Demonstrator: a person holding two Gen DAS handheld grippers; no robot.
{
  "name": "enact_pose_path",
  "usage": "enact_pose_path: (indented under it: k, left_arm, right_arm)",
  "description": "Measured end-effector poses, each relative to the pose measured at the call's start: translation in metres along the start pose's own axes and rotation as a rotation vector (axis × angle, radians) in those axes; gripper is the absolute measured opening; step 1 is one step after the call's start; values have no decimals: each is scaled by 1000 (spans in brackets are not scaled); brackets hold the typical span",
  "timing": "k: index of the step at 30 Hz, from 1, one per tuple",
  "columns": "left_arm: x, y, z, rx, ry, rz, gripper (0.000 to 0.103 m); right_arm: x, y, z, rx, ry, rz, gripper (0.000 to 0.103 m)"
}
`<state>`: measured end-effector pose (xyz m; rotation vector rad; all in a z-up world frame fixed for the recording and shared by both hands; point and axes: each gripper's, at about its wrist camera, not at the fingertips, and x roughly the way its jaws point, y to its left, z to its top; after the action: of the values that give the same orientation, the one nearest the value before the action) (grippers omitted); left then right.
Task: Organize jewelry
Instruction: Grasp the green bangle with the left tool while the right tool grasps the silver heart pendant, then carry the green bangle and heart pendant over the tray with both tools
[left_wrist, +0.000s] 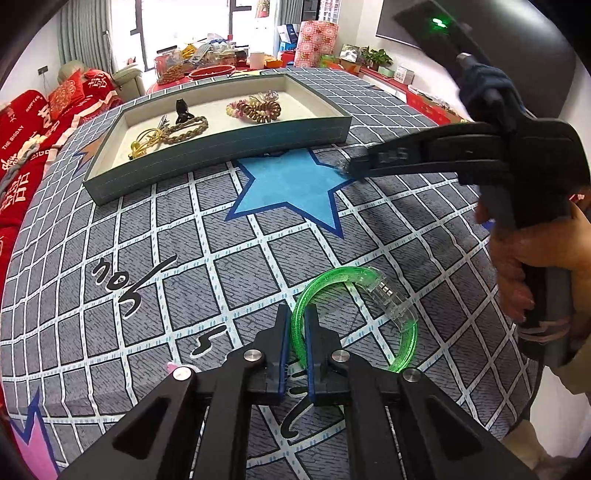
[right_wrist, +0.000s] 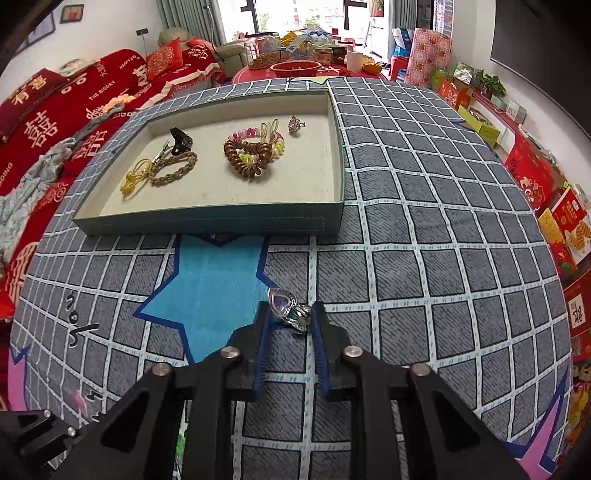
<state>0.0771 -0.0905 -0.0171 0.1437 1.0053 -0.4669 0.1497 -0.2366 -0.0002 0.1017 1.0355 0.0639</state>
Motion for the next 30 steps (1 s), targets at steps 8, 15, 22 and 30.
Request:
enact_pose_path:
  k: [8,15,22,30]
  left_arm:
    - [-6,10,4,-12,-11,15,20]
    - [-11,20,5,-36,-21,24,20]
    - [-12,27,6,-50,-22,34,20]
    - [-14,33,8,-62,-31,38,20]
  right_arm:
    - [-10,-19,-2,78,-8,93,7]
    - [-7,-23,-3,53,-4,97,49]
    - [2,-2,-3,-111,-13,38,50]
    - [3,12,-11,-177,-18,0,16]
